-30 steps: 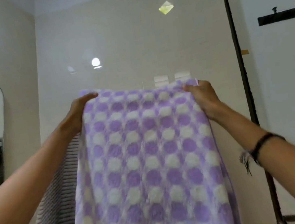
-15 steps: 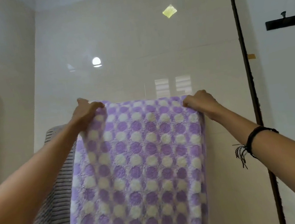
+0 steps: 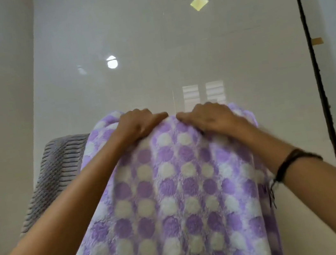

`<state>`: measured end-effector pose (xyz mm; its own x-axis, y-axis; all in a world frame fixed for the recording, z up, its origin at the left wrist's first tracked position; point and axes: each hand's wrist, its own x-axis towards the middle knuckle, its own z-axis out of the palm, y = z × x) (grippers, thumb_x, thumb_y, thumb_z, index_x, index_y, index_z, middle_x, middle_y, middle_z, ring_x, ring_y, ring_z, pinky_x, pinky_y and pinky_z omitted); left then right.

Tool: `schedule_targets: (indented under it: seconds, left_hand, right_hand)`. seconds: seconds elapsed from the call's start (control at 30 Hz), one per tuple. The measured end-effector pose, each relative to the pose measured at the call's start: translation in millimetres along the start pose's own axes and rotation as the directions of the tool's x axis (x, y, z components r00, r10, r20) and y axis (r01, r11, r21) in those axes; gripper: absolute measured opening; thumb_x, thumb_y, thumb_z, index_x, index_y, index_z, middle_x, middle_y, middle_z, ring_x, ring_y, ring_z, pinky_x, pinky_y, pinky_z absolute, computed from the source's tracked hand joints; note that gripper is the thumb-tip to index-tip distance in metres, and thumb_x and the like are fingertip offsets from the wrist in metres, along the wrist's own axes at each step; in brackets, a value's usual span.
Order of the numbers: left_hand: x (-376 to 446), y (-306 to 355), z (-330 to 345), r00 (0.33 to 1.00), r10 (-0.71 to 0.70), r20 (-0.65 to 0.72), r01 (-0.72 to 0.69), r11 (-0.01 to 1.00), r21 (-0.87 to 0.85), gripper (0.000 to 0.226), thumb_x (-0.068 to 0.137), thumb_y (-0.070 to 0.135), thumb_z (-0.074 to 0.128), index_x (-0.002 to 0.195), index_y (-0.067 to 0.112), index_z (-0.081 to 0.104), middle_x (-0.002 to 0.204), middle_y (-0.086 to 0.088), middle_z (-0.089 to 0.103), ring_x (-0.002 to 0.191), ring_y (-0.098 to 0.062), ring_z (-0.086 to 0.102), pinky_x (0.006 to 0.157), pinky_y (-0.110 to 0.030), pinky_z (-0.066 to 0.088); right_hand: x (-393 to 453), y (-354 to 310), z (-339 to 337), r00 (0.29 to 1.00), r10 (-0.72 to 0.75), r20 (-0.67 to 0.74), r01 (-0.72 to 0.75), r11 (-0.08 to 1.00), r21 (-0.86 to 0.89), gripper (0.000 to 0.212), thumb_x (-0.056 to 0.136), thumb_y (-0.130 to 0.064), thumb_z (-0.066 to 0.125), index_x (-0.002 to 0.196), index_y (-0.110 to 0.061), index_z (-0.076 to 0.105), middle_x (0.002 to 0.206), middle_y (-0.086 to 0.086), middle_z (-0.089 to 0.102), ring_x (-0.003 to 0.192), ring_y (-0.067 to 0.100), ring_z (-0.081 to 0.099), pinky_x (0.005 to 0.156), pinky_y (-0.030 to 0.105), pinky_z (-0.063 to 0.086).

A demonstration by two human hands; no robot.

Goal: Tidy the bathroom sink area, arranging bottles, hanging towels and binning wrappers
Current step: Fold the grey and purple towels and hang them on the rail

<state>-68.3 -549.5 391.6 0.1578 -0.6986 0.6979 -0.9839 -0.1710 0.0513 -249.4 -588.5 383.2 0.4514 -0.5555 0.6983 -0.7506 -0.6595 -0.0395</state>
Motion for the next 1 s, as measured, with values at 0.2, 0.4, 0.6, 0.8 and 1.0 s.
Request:
schedule_targets:
  seconds: [0.2,0.4,0.6,0.8,1.0]
  left_hand:
    - [5.9,-17.3,7.4,0.986,0.044,-0.162,-0.067,0.988,-0.138,0.019,0.095,0.030,0.046,0.087,0.017,0.058,0.076,0.007,0.050,0.087,-0.012,0.047,0.067,-0.014,0.037]
    - [5.5,-1.8,10.2,0.989,0.055,-0.141,-0.088,0.968,-0.233,0.037,0.092,0.041,0.035,0.085,0.015,0.060,0.088,-0.011,0.060,0.085,-0.027,0.056,0.074,-0.033,0.038]
    - [-44.1,4.0,52.5,0.663,0.040,-0.748,-0.155,0.984,-0.084,0.027,0.089,0.023,0.039,0.079,0.009,0.060,0.067,-0.015,0.064,0.069,-0.033,0.058,0.072,-0.032,0.031]
    - [-58.6,1.8,63.9,0.692,0.055,-0.720,-0.173,0.981,-0.092,0.039,0.093,0.025,0.030,0.113,0.008,0.060,0.107,-0.010,0.066,0.104,-0.028,0.059,0.103,-0.035,0.030]
    - [-87.8,-2.8,72.2,0.816,0.028,-0.577,-0.082,0.994,-0.067,0.054,0.090,0.046,0.026,0.142,0.030,0.032,0.150,0.001,0.036,0.142,-0.021,0.024,0.105,-0.069,-0.005]
  right_hand:
    - [24.8,8.3,-5.8,0.912,-0.106,0.396,0.064,0.991,0.119,0.045,0.098,-0.047,0.026,0.142,-0.036,0.029,0.152,-0.005,0.031,0.135,0.022,0.034,0.108,0.037,0.025]
    - [5.8,2.0,34.9,0.913,-0.068,-0.402,-0.002,0.985,-0.170,0.057,0.092,-0.044,0.019,0.090,-0.007,0.063,0.083,0.018,0.066,0.061,0.029,0.049,0.059,0.030,0.028]
    - [-21.1,-3.1,64.7,0.709,-0.163,-0.686,-0.047,0.960,-0.277,0.039,0.095,-0.036,0.037,0.087,-0.006,0.061,0.070,0.012,0.063,0.063,0.030,0.056,0.066,0.036,0.043]
    - [-48.9,3.8,79.7,0.819,-0.217,-0.531,0.013,0.933,-0.360,0.049,0.097,-0.033,0.032,0.137,-0.007,0.042,0.137,0.015,0.050,0.128,0.030,0.046,0.113,0.052,0.023]
    - [-51.8,-28.0,58.1,0.914,0.001,-0.406,-0.060,0.989,-0.132,0.060,0.089,-0.029,0.038,0.144,-0.007,0.026,0.154,0.017,0.021,0.144,0.030,0.014,0.111,0.061,-0.004]
